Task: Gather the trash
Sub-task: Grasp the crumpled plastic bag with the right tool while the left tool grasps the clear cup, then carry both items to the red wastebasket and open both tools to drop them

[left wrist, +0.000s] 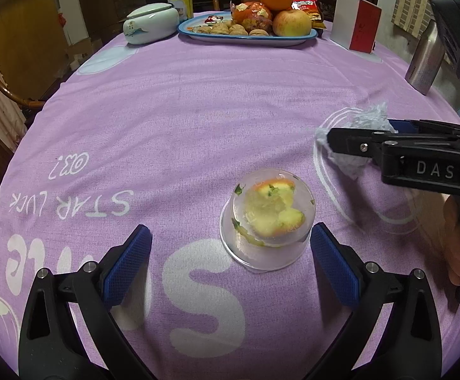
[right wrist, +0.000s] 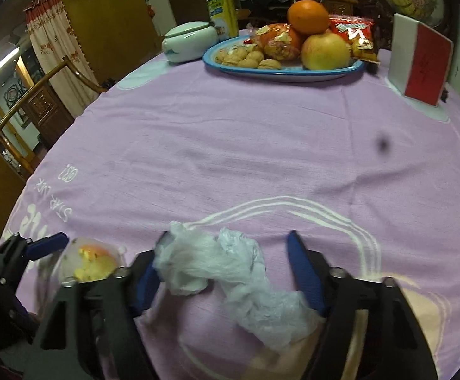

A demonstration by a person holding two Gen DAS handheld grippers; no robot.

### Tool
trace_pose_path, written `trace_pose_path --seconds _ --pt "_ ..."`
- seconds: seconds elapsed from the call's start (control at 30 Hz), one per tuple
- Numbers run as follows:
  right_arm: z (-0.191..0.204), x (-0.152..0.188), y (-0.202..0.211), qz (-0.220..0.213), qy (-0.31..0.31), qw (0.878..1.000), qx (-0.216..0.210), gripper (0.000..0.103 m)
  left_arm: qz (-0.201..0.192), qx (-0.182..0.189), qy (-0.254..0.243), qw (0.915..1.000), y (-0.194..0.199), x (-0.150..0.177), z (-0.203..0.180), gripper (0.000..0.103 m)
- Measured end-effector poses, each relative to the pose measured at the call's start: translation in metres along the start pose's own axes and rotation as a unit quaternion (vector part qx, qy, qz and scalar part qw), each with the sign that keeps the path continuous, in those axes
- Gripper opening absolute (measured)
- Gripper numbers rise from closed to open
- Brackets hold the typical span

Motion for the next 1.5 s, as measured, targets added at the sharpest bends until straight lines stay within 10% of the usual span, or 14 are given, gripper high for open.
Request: trace_pose_path --seconds 0.13,0.33,0.87,1.5 --pt "-0.012 0.002 0.009 0.006 -0.021 1.000 -0.013 0.039 -0.006 0.009 0.008 0.9999 0.001 0.000 0.005 0.094" --pt "-0.027 0.006 0.033 -0.016 -0.032 0.999 -0.007 0.036 -0.037 0.047 0.005 0.9982 0.011 -0.006 0.000 0.055" --pt "-0.022 0.043 0.115 -0.073 -0.037 0.994 -0.070 0.036 -0.091 -0.001 0.035 0.9953 0.090 0.028 0.025 0.054" --pt "0.122 0.137 0.207 -0.077 0.063 0.973 -0.209 0.035 -0.101 -0.090 0.126 0.9829 0.245 0.207 0.074 0.054"
Point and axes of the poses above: each gripper's, at about its wrist camera, not at the fingertips, and y roughly against the way its jaws point, z to its left, x to its underside, the point moved 6 cm from there along -y, roughly the way its jaws point, and after that the axes turned 14 degrees about -y, right-handed, at the moved point
